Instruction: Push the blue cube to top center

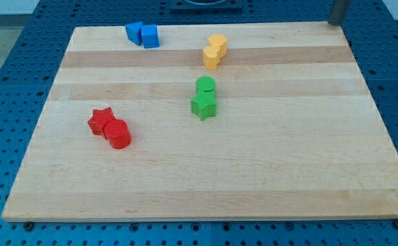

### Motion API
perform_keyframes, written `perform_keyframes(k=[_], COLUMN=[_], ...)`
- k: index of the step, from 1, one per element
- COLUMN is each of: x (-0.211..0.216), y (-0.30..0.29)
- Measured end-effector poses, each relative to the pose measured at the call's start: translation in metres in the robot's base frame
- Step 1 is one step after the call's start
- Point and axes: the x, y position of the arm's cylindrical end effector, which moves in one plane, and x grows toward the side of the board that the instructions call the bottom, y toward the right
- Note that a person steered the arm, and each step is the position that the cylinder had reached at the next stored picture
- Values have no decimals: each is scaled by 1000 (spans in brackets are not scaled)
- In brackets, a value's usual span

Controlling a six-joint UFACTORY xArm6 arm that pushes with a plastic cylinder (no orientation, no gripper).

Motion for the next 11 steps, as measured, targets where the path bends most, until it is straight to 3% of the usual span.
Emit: perform_keyframes(k=[2,3,5,8,9,11], x=[0,0,9,114,101,32], y=[-21,-71,-237,-372,-438,-506])
